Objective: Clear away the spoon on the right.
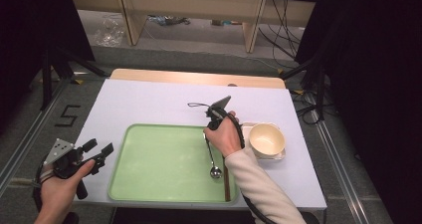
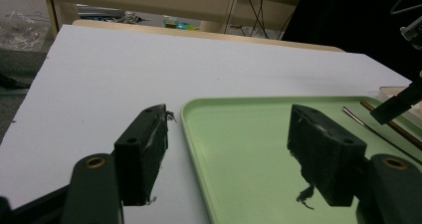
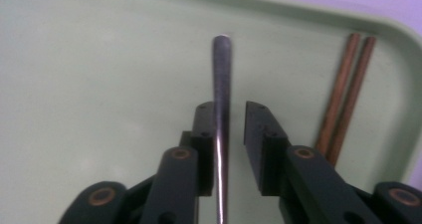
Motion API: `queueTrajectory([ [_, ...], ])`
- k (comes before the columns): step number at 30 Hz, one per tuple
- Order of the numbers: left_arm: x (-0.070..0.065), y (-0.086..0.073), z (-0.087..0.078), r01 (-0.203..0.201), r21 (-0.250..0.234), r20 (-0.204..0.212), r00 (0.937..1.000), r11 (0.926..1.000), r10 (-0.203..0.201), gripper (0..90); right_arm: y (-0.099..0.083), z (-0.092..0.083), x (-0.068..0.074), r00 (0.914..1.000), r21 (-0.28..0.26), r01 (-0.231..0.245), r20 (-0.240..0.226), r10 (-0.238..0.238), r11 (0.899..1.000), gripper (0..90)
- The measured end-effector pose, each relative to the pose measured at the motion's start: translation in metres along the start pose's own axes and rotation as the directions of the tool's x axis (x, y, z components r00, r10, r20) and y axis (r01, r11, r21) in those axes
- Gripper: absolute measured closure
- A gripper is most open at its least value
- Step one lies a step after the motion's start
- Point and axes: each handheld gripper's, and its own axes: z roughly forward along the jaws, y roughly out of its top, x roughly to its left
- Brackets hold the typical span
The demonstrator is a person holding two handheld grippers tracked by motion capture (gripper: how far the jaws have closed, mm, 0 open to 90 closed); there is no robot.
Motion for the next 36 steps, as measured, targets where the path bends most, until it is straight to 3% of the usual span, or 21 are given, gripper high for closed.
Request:
queueTrajectory([
  [2,0.000,0.000,0.000,0.001,0.001,0.000,1.0000,1.0000,-0.001,32.1,0.000,0.003,0.000,0.9974,-0.018,0.067,-0.024,-0.067,0.998,88.3],
  [5,0.000,0.000,0.000,0.001,0.000,-0.001,1.0000,1.0000,-0.001,32.1,-0.002,0.005,0.008,0.9992,0.031,0.031,-0.027,-0.030,0.999,90.0],
  [6,0.000,0.000,0.000,0.002,0.001,0.000,1.0000,1.0000,-0.002,32.1,-0.002,0.008,0.006,0.9969,0.022,0.073,-0.030,-0.073,0.997,90.0],
  [7,0.000,0.000,0.000,0.001,0.001,0.000,1.0000,1.0000,-0.001,32.1,-0.003,0.012,0.007,0.9965,-0.002,0.081,-0.018,-0.081,0.997,90.0],
  [8,0.000,0.000,0.000,0.000,0.000,0.000,1.0000,1.0000,0.000,32.1,-0.003,0.012,0.007,0.9946,0.019,0.103,-0.012,-0.103,0.995,90.0],
  [11,0.000,0.000,0.000,0.001,0.001,0.000,1.0000,1.0000,-0.001,32.1,-0.004,0.017,0.008,0.9948,0.027,0.102,-0.010,-0.102,0.994,90.0],
  [12,0.000,0.000,0.000,0.002,0.001,0.000,1.0000,1.0000,-0.002,32.1,-0.004,0.017,0.011,0.9990,0.047,0.043,-0.014,-0.042,0.998,90.0],
  [14,0.000,0.000,0.000,0.002,0.000,0.000,1.0000,1.0000,-0.002,32.1,-0.003,0.019,0.005,0.9930,0.034,0.118,-0.008,-0.118,0.992,90.0],
  [15,0.000,0.000,0.000,0.000,0.000,0.000,1.0000,1.0000,0.000,32.1,-0.002,0.019,0.005,0.9924,0.030,0.123,-0.011,-0.123,0.992,90.0],
  [16,0.000,0.000,0.000,0.000,0.001,0.001,1.0000,1.0000,0.000,32.1,-0.003,0.018,0.006,0.9962,0.038,0.087,0.003,-0.088,0.995,90.0],
  [20,0.000,0.000,0.000,0.001,-0.001,0.000,1.0000,1.0000,-0.001,32.1,-0.001,0.017,0.001,0.9960,0.038,0.089,0.006,-0.089,0.995,90.0],
  [21,0.000,0.000,0.000,0.001,-0.001,-0.001,1.0000,1.0000,-0.001,32.1,-0.002,0.015,0.003,0.9990,0.062,0.041,0.014,-0.042,0.997,90.0],
  [23,0.000,0.000,0.000,-0.001,0.000,0.000,1.0000,1.0000,0.001,32.1,-0.001,0.017,-0.002,0.9973,0.030,0.070,0.020,-0.071,0.997,90.0],
  [24,0.000,0.000,0.000,0.001,0.000,0.001,1.0000,1.0000,-0.001,32.1,0.000,0.014,0.000,0.9995,0.066,0.025,0.016,-0.026,0.998,90.0],
  [25,0.000,0.000,0.000,0.001,0.000,0.001,1.0000,1.0000,-0.001,32.1,0.000,0.015,-0.002,0.9993,0.061,0.034,0.014,-0.035,0.998,90.0],
  [26,0.000,0.000,0.000,0.001,-0.001,0.000,1.0000,1.0000,-0.001,32.1,0.000,0.017,-0.005,0.9969,0.030,0.075,0.021,-0.076,0.997,90.0],
  [29,0.000,0.000,0.000,0.002,0.000,0.000,1.0000,1.0000,-0.002,32.1,0.001,0.015,-0.007,0.9982,0.045,0.057,0.016,-0.057,0.997,90.0],
  [30,0.000,0.000,0.000,0.001,0.000,-0.001,1.0000,1.0000,-0.001,32.1,0.000,0.015,-0.004,0.9999,0.059,0.004,0.015,-0.005,0.998,90.0],
  [31,0.000,0.000,0.000,0.001,-0.001,0.000,1.0000,1.0000,-0.001,32.1,0.000,0.014,-0.006,0.9994,0.068,0.025,0.022,-0.027,0.997,90.0],
  [34,0.000,0.000,0.000,0.002,0.000,0.001,1.0000,1.0000,-0.002,32.1,0.001,0.013,-0.005,0.9998,0.083,-0.007,0.017,0.005,0.997,90.0],
  [36,0.000,0.000,0.000,0.002,0.000,0.000,1.0000,1.0000,-0.002,32.1,0.001,0.013,-0.006,0.9995,0.074,0.020,0.023,-0.021,0.997,89.7],
])
